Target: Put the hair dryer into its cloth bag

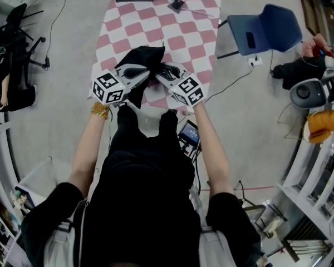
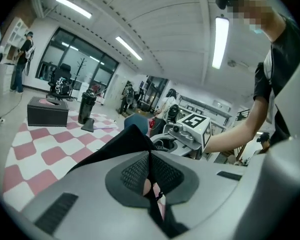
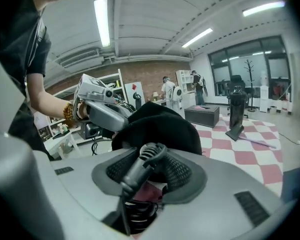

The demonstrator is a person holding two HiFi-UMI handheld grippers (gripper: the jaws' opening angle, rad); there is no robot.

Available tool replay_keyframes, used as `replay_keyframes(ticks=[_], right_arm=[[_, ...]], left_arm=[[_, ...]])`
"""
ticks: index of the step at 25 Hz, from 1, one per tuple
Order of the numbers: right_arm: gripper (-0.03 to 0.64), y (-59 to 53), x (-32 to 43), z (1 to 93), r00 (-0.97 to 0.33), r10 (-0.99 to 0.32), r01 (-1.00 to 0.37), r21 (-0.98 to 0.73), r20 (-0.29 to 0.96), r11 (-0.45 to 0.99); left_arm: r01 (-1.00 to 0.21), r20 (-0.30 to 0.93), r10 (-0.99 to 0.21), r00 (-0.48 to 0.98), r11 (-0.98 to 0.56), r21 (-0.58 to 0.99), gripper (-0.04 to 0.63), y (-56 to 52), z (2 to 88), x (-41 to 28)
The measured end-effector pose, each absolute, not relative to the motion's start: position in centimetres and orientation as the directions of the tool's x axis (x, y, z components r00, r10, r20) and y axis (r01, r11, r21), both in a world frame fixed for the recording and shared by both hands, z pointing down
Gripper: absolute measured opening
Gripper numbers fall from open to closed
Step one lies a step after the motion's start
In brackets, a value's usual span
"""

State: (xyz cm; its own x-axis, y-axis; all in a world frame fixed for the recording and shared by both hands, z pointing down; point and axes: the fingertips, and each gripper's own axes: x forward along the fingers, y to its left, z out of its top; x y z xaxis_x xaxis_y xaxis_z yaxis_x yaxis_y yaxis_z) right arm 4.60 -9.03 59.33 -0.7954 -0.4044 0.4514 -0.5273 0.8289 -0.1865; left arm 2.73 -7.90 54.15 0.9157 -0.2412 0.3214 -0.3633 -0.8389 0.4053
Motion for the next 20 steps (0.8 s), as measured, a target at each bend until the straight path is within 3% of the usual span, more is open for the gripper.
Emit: replay_keyframes(ticks=[3,8,10,11,13,20], right_arm=[[0.153,-8.6,5.9,60.2,-0.790,-0.414,-0.542,-0.201,0.452,0.816],[0.141,-9.2,7.0,61.4,-0.793,-0.449,-0.600,-0.407,0.411,0.688],[0.141,-9.3,6.9,61.4,-0.785,-0.455,-0.615,-0.441,0.422,0.653],[0.141,-9.4,6.8,61.3,-0.781,-0.450,-0.620,-0.448,0.433,0.645],[0.141,-9.8,6.5,61.1,-0.774,-0.435,-0.626,-0.460,0.460,0.630],[0.141,-10.9,4.6,59.5,-0.735,-0.378,-0.652,-0.435,0.563,0.621]], left_arm=[[-0.398,0.374,-0.264,0.889,-0.850,0.345,0.023,-8.4,54.7,3.1],[-0.512,0.457,-0.392,0.798,-0.842,0.171,0.029,-9.0,55.7,3.5],[-0.540,0.469,-0.428,0.772,-0.831,0.131,0.086,-7.9,55.4,3.2],[-0.549,0.475,-0.439,0.763,-0.827,0.118,0.141,-7.1,55.1,2.9],[-0.569,0.489,-0.460,0.741,-0.817,0.095,0.168,-5.7,54.6,2.6],[-0.677,0.564,-0.509,0.650,-0.726,0.126,0.169,-4.8,57.5,2.5]])
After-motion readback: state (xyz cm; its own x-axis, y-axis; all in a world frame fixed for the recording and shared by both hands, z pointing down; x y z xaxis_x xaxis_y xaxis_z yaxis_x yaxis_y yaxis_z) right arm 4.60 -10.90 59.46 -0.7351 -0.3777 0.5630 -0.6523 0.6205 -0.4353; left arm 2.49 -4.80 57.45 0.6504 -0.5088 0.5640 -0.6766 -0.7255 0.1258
